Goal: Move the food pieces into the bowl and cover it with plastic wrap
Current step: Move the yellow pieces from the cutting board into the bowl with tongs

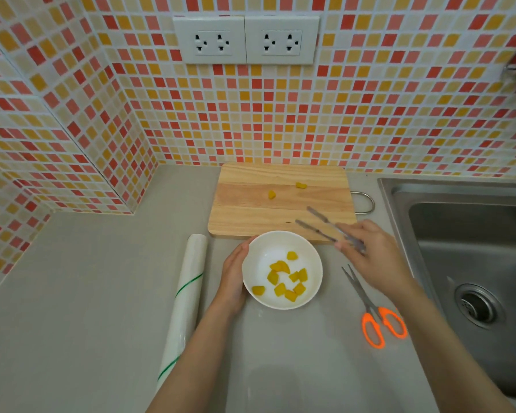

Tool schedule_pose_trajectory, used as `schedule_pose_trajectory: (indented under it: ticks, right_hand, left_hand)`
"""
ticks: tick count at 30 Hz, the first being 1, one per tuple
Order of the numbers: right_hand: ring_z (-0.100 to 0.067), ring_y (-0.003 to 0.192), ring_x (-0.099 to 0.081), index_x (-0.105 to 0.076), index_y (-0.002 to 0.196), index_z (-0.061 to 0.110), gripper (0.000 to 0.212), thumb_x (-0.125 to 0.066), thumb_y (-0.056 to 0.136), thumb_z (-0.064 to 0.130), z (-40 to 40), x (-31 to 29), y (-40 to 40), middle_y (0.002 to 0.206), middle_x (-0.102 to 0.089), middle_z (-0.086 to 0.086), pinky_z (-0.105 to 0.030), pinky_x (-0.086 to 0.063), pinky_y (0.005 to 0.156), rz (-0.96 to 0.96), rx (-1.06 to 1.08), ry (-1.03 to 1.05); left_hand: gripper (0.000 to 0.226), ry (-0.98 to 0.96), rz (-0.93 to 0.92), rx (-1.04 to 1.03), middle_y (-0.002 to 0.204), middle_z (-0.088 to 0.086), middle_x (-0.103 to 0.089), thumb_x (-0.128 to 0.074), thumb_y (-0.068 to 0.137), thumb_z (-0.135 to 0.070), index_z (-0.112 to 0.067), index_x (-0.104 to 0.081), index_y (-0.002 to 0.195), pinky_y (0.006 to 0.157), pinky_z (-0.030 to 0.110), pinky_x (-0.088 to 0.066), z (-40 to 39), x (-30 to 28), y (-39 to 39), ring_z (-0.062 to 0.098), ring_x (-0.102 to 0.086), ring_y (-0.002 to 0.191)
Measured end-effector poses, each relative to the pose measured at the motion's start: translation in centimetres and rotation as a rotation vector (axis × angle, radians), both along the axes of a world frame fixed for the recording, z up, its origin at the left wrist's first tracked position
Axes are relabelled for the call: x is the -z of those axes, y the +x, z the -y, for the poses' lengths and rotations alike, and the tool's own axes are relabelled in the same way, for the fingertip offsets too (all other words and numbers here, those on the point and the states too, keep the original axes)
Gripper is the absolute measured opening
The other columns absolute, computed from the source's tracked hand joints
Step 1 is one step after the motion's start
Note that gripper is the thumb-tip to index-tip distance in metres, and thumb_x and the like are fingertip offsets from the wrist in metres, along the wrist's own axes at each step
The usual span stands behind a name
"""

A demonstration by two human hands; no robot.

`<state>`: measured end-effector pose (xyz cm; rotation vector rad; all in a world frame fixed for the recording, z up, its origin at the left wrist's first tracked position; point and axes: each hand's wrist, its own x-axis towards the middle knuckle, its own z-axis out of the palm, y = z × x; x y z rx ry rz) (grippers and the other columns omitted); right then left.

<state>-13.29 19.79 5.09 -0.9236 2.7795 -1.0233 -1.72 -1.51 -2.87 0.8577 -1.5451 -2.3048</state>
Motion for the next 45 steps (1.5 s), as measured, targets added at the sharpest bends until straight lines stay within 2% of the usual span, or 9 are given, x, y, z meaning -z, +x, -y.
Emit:
schedule_pose_trajectory:
  ticks: [8, 13, 18, 23, 27, 31, 34, 41, 45]
  right_hand:
    - [-0.028, 0.067, -0.053, -0.068, 0.082, -0.003, 0.026, -0.059, 0.088, 0.021, 7.1, 3.2, -10.2, 0.077, -0.061, -0.018, -0.027, -0.030, 0.050, 0.180, 0.271, 0.104]
    - [-0.037, 0.097, -0.058, -0.069, 0.106, 0.010, 0.025, -0.054, 0.090, 0.023, 9.6, 5.1, -11.8, 0.109, -0.058, -0.018, -0.035, -0.043, 0.071, 0.125, 0.241, 0.201]
    - [-0.033, 0.096, -0.058, -0.069, 0.111, 0.012, 0.026, -0.056, 0.089, 0.021, 8.8, 6.0, -11.6, 0.105, -0.062, -0.016, -0.031, -0.040, 0.069, 0.090, 0.257, 0.145]
    - [-0.032, 0.091, -0.060, -0.070, 0.109, 0.010, 0.025, -0.061, 0.087, 0.015, 6.4, 4.5, -8.8, 0.099, -0.068, -0.017, -0.032, -0.044, 0.075, 0.064, 0.166, 0.001]
    - [-0.022, 0.075, -0.060, -0.071, 0.106, 0.010, 0.024, -0.066, 0.082, 0.007, 3.3, 1.9, -3.5, 0.084, -0.064, -0.008, -0.014, -0.042, 0.065, 0.046, -0.024, -0.165]
    - [-0.014, 0.081, -0.058, -0.069, 0.113, 0.021, 0.030, -0.066, 0.083, 0.014, 1.0, 0.3, 0.2, 0.090, -0.060, 0.002, -0.032, -0.048, 0.074, 0.095, -0.262, 0.089]
    - [-0.009, 0.087, -0.052, -0.062, 0.120, 0.028, 0.036, -0.065, 0.085, 0.022, 0.7, -0.4, 0.4, 0.096, -0.054, 0.007, -0.031, -0.048, 0.080, 0.110, -0.335, 0.259]
    - [-0.002, 0.076, -0.050, -0.064, 0.119, 0.022, 0.039, -0.070, 0.081, 0.019, 2.0, -2.7, -1.7, 0.095, -0.058, 0.002, -0.020, -0.042, 0.072, 0.076, -0.352, 0.195]
    - [-0.010, 0.088, -0.052, -0.063, 0.119, 0.029, 0.039, -0.070, 0.080, 0.022, 2.7, -2.6, -1.0, 0.094, -0.055, 0.007, -0.029, -0.045, 0.080, 0.143, -0.516, 0.396]
  left_hand:
    - [0.026, -0.026, 0.003, 0.020, 0.108, 0.002, -0.074, -0.051, 0.090, -0.031, -0.024, -0.073, 0.103, 0.085, 0.037, -0.053, 0.1, 0.3, 0.0, 0.021, -0.068, 0.102]
    - [0.026, -0.034, 0.005, 0.020, 0.107, 0.001, -0.074, -0.050, 0.092, -0.030, -0.024, -0.073, 0.104, 0.077, 0.028, -0.054, 0.1, 0.3, -0.1, 0.018, -0.069, 0.100]
    - [0.028, -0.011, -0.008, 0.004, 0.110, 0.005, -0.073, -0.047, 0.095, -0.024, -0.018, -0.071, 0.108, 0.083, 0.033, -0.053, 0.1, 0.2, -0.1, 0.022, -0.068, 0.103]
    - [0.028, -0.013, -0.002, 0.006, 0.111, 0.004, -0.073, -0.049, 0.093, -0.026, -0.021, -0.072, 0.108, 0.086, 0.034, -0.054, 0.0, 0.0, -0.1, 0.021, -0.068, 0.104]
    - [0.028, -0.005, -0.011, 0.013, 0.110, 0.002, -0.074, -0.047, 0.094, -0.026, -0.020, -0.072, 0.107, 0.077, 0.025, -0.055, 0.2, 0.1, -0.1, 0.017, -0.069, 0.101]
    - [0.028, 0.008, -0.005, 0.001, 0.109, 0.003, -0.074, -0.048, 0.094, -0.025, -0.016, -0.070, 0.111, 0.074, 0.022, -0.055, 0.2, 0.3, -0.1, 0.017, -0.069, 0.100]
    - [0.029, 0.029, -0.001, -0.012, 0.114, 0.006, -0.071, -0.048, 0.095, -0.023, -0.013, -0.068, 0.114, 0.083, 0.030, -0.054, 0.1, 0.2, -0.2, 0.020, -0.067, 0.104]
    - [0.032, 0.049, 0.013, -0.028, 0.119, 0.012, -0.069, -0.049, 0.094, -0.024, -0.009, -0.065, 0.118, 0.089, 0.035, -0.052, -0.1, -0.5, -0.1, 0.026, -0.064, 0.109]
    - [0.033, 0.073, 0.002, -0.045, 0.119, 0.011, -0.068, -0.047, 0.095, -0.021, -0.007, -0.063, 0.120, 0.081, 0.029, -0.053, -0.2, -0.6, -0.1, 0.022, -0.065, 0.105]
